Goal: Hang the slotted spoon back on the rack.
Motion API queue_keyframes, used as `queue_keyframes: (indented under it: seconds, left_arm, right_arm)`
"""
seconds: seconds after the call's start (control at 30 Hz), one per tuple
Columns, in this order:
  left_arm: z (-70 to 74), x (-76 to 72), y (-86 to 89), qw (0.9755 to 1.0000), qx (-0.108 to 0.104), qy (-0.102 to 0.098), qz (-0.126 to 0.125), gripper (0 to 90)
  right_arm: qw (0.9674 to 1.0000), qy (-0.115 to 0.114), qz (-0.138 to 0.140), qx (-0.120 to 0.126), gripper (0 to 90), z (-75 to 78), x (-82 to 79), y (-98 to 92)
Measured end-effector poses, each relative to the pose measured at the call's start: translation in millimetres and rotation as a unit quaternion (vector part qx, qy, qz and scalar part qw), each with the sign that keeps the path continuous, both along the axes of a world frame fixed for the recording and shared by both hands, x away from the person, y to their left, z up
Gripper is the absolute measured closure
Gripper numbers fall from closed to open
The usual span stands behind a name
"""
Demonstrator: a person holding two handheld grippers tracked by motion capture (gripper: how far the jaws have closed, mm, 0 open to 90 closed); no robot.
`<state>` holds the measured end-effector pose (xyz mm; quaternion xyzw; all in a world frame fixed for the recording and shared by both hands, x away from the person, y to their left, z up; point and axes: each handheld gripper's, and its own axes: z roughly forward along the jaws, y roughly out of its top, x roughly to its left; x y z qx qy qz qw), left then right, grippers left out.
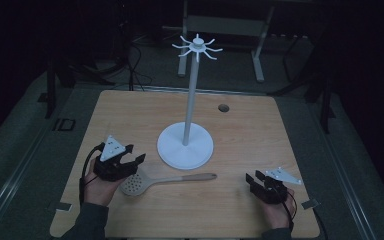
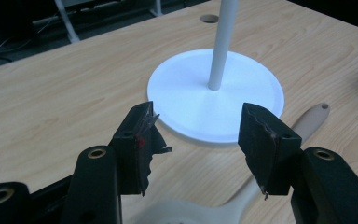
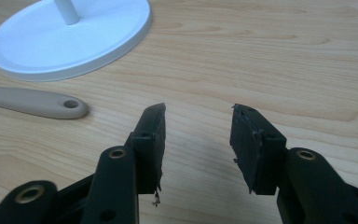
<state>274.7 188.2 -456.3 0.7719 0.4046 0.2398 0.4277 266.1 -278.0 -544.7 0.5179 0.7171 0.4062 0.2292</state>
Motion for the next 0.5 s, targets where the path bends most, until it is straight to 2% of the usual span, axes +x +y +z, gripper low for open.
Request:
queue_keyframes:
  seconds: [0.2,0.5]
  left_arm:
    - [8.4,9.8,-5.9,0.9995,0.007,0.000,-0.032,47.1]
    - [15.6,24.3,-20.1,0.9967,0.021,0.009,-0.078,47.6]
  right_arm:
    - [1.0000,0.002,-0.008,-0.004,58.0,0.1,-0.1,-4.3]
    - [0.9999,-0.001,-0.014,-0.001,58.8,0.2,-0.6,-8.0]
